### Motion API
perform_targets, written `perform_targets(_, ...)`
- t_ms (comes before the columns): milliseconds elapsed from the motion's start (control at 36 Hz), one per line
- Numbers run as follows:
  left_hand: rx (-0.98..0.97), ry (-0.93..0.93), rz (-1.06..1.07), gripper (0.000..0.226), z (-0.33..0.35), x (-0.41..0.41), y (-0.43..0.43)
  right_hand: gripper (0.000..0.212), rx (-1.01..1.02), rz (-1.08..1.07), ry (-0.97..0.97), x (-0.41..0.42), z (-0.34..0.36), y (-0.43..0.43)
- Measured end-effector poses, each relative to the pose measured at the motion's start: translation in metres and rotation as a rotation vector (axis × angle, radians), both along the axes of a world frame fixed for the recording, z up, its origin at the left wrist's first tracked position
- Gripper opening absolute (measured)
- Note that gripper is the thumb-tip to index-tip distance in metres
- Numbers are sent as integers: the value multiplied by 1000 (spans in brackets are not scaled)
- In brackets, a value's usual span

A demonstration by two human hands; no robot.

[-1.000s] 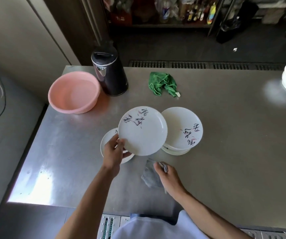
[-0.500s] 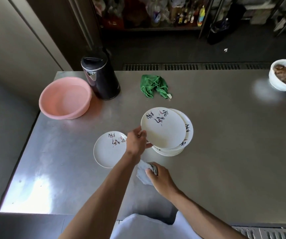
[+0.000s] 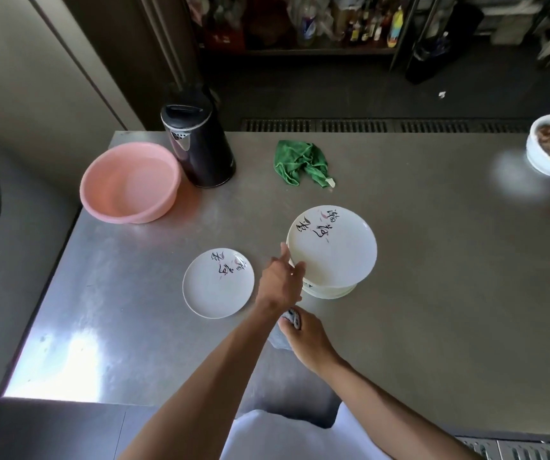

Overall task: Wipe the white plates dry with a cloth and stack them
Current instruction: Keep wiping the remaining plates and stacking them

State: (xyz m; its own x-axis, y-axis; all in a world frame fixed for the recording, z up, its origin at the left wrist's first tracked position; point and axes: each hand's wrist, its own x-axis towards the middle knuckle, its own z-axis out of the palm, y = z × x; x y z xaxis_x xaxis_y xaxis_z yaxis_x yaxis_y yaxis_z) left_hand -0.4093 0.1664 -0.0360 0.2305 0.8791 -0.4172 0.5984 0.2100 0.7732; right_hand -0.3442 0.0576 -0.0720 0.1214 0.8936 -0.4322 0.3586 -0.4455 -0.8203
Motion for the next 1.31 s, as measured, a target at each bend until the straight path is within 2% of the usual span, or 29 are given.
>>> perform_targets(83, -52, 45, -4, 72, -7, -11, 0, 16, -52, -27, 20, -5, -3, 6)
perform_targets(167, -116, -43, 290, 62, -21, -41, -5, 19, -121, -76, 54, -10, -6, 10)
perform_targets(250, -102, -51, 570, 51, -45, -87, -9, 13, -161, -111, 55, -14, -8, 14)
perform_targets(306, -173, -43, 725, 51, -59, -118, -11, 21, -170, -140, 49, -17, -8, 15)
perform_targets(444, -278, 28, 906, 50, -87, -169, -17, 19, -228, -132, 28, -21, -10, 14)
perform_targets(500, -315, 34, 925, 44, -94, -177, -15, 19, -239, -128, 26, -22, -11, 13)
perform_targets(583, -331, 60, 899, 24, -101, -181, -12, 20, -250, -138, 22, -25, -12, 13)
perform_targets(750, -311, 142, 797, 15, -108, -187, -11, 23, -261, -150, 13, -29, -9, 14)
perform_targets(944, -321, -140, 825, 7, -110, -190, -16, 25, -196, -249, 39, -31, -9, 14)
perform_targets(1000, -332, -260, 837, 15, -105, -189, -22, 21, -132, -300, 45, -31, -11, 13)
perform_targets(1083, -353, -368, 786, 42, -94, -186, -35, 18, -16, -357, 61, -31, -11, 13)
perform_targets(1222, -395, -397, 695, 60, -78, -169, -66, 27, 168, -348, 90, -28, -7, 12)
perform_targets(1306, -454, -393, 612, 64, -72, -154, -88, 33, 151, -261, 52, -24, -15, 5)
